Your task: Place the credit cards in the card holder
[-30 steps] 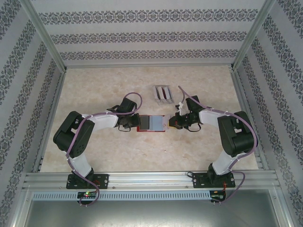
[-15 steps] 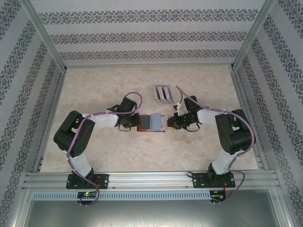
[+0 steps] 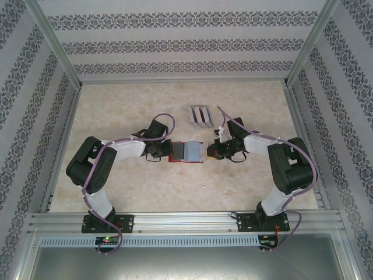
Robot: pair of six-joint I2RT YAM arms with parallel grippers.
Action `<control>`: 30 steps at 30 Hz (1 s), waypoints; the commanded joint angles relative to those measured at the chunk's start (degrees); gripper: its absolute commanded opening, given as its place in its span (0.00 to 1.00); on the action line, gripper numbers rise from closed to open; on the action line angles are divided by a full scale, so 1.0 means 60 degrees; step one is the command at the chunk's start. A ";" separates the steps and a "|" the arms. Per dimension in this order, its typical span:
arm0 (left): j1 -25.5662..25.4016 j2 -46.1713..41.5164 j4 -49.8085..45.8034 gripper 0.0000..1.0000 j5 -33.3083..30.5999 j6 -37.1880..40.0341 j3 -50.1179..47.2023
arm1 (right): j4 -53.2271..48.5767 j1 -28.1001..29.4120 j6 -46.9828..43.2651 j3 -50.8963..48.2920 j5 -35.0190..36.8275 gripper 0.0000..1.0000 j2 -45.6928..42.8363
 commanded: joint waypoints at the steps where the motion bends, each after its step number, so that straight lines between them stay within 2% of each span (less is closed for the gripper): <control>1: 0.0024 0.0358 -0.0163 0.13 0.0032 0.0024 0.0049 | -0.0456 -0.0044 -0.0381 0.0157 0.0521 0.00 -0.0407; 7: 0.0019 0.0439 -0.0166 0.13 0.0067 0.0010 0.0090 | -0.0288 -0.0049 -0.0378 0.0136 0.0420 0.00 -0.0467; 12: 0.0021 0.0445 -0.0159 0.13 0.0065 -0.0001 0.0102 | 0.0212 0.0010 -0.0149 0.0135 -0.0153 0.00 0.0075; 17: 0.0028 0.0490 -0.0185 0.13 0.0077 0.0023 0.0118 | 0.0456 0.0124 0.0000 0.0255 -0.0046 0.00 0.0619; 30: 0.0018 0.0490 -0.0215 0.12 0.0052 0.0038 0.0133 | 0.0464 0.0108 0.0288 0.0100 0.0493 0.00 0.0658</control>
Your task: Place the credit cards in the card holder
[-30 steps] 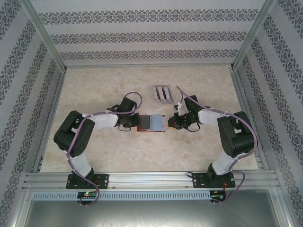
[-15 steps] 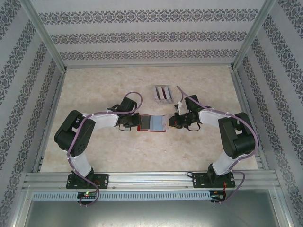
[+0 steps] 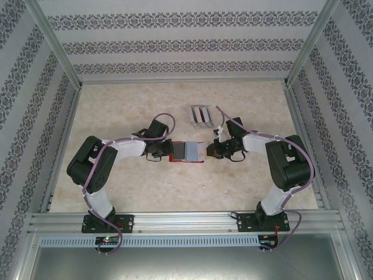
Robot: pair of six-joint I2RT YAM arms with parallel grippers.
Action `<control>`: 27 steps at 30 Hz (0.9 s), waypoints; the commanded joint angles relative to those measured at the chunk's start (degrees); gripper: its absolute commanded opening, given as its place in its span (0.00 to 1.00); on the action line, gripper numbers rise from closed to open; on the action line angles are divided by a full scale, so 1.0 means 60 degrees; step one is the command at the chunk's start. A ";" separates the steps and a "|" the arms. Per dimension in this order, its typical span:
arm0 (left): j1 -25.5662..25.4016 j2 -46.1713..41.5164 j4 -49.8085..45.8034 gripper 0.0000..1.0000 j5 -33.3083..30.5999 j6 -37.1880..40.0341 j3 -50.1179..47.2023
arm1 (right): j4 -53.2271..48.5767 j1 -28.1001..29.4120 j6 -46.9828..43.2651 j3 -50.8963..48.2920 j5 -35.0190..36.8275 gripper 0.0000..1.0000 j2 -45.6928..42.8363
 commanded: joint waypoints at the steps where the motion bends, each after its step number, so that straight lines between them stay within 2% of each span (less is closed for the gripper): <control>1: 0.0027 0.0407 -0.0222 0.13 -0.0008 0.0043 0.0038 | 0.0202 0.0115 0.0330 -0.0032 0.0618 0.00 0.0170; 9: 0.0016 0.0423 -0.0221 0.12 -0.0007 0.0049 0.0046 | 0.0542 0.0131 0.0757 -0.0279 0.0996 0.00 -0.0065; 27: 0.0017 0.0502 -0.0229 0.12 0.0005 0.0042 0.0076 | 0.0927 0.0561 0.1571 -0.0453 0.0818 0.00 0.0234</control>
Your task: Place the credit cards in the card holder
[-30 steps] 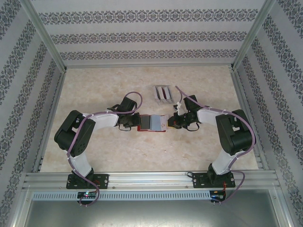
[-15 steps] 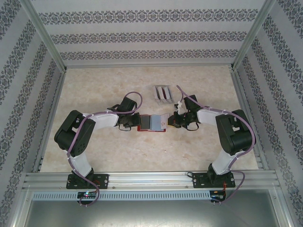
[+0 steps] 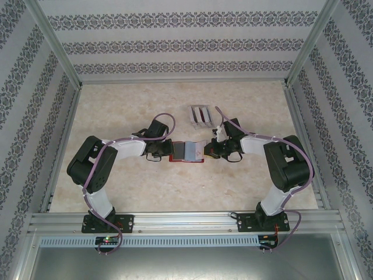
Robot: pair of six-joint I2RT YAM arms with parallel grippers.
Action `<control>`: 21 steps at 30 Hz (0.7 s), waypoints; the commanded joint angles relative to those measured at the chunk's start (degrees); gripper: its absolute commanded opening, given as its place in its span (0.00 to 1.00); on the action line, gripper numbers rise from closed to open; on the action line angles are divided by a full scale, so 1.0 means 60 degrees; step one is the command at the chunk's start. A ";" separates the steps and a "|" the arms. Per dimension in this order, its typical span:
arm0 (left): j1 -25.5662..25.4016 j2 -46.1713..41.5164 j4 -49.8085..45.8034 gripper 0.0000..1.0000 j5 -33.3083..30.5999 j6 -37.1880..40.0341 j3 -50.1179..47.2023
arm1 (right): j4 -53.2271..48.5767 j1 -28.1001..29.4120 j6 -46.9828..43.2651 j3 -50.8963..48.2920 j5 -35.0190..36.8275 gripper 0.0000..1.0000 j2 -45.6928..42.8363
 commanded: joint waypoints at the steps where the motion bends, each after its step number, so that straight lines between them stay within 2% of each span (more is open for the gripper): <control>1: 0.0023 0.0499 -0.0232 0.12 0.0009 0.0038 0.0060 | -0.0120 0.0185 0.0265 -0.0169 0.0343 0.00 0.0300; 16: 0.0028 0.0545 -0.0232 0.12 0.0029 0.0058 0.0079 | 0.0797 0.0200 0.1041 0.0003 -0.1011 0.00 0.0696; 21: 0.0024 0.0552 -0.0221 0.12 0.0038 0.0062 0.0094 | 0.1228 0.0207 0.1378 -0.0092 -0.1085 0.00 0.0614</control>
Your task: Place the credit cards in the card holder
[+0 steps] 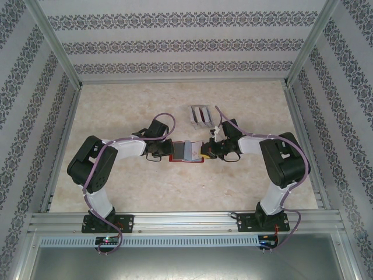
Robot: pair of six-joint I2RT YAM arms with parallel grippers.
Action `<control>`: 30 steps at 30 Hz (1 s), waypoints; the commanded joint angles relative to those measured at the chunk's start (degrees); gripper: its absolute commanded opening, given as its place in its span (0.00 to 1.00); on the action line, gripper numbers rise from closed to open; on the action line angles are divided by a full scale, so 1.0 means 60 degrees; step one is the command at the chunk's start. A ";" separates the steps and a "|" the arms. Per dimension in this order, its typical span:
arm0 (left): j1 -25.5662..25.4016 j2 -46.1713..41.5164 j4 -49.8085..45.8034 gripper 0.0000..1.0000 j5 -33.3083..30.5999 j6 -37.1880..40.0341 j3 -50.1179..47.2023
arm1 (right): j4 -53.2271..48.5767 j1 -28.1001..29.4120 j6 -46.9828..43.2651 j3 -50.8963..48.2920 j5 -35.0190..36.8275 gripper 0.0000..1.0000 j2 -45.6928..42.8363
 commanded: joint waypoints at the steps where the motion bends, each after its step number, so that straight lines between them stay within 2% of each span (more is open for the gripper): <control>1: 0.0021 0.0531 -0.0217 0.12 0.0036 0.0064 0.0073 | 0.0368 0.0130 0.0395 -0.0112 -0.0102 0.00 0.0077; 21: 0.0028 0.0565 -0.0255 0.11 0.0043 0.0050 0.0126 | 0.1371 0.0100 0.1329 -0.0364 -0.0486 0.00 -0.0442; 30: 0.0035 0.0221 0.0140 0.12 0.0148 0.0070 -0.0140 | 0.0146 0.0171 0.0556 0.0061 -0.0462 0.00 -0.0746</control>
